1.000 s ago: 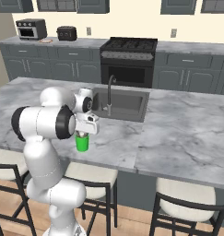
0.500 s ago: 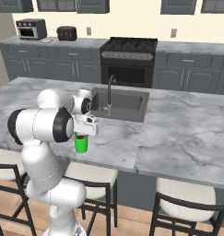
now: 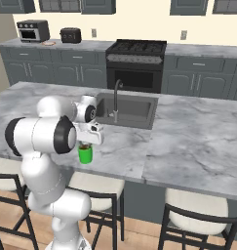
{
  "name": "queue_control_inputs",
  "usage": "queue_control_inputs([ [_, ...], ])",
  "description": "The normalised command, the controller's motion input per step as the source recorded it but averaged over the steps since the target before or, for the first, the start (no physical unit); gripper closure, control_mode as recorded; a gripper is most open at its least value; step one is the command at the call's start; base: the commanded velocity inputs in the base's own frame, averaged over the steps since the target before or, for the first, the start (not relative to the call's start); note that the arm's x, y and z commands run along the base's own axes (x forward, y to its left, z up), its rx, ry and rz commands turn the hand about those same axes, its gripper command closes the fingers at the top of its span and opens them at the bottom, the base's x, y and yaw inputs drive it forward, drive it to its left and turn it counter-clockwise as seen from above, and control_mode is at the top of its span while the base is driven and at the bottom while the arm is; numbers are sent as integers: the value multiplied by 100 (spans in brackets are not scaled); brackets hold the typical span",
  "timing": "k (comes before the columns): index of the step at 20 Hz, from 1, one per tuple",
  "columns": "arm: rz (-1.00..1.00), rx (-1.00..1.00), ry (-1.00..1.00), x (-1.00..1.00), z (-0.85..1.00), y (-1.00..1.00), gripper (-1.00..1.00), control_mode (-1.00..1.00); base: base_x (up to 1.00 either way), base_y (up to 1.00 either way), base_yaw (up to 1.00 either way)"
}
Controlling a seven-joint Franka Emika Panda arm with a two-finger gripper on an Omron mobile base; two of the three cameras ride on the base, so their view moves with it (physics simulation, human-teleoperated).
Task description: Pick up the marshmallow and place it in the cup of hot chocolate on the dining counter.
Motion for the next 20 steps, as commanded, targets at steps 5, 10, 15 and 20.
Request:
queue_control_inputs([
  [5,0,0,-16,-28,24,1,100,-100,0,0,0],
  [10,0,0,-25,-30,73,1,100,-100,0,0,0],
  [15,3,0,-42,-98,92,0,100,-100,0,0,0],
  [20,5,0,-47,-100,97,0,100,-100,0,0,0],
])
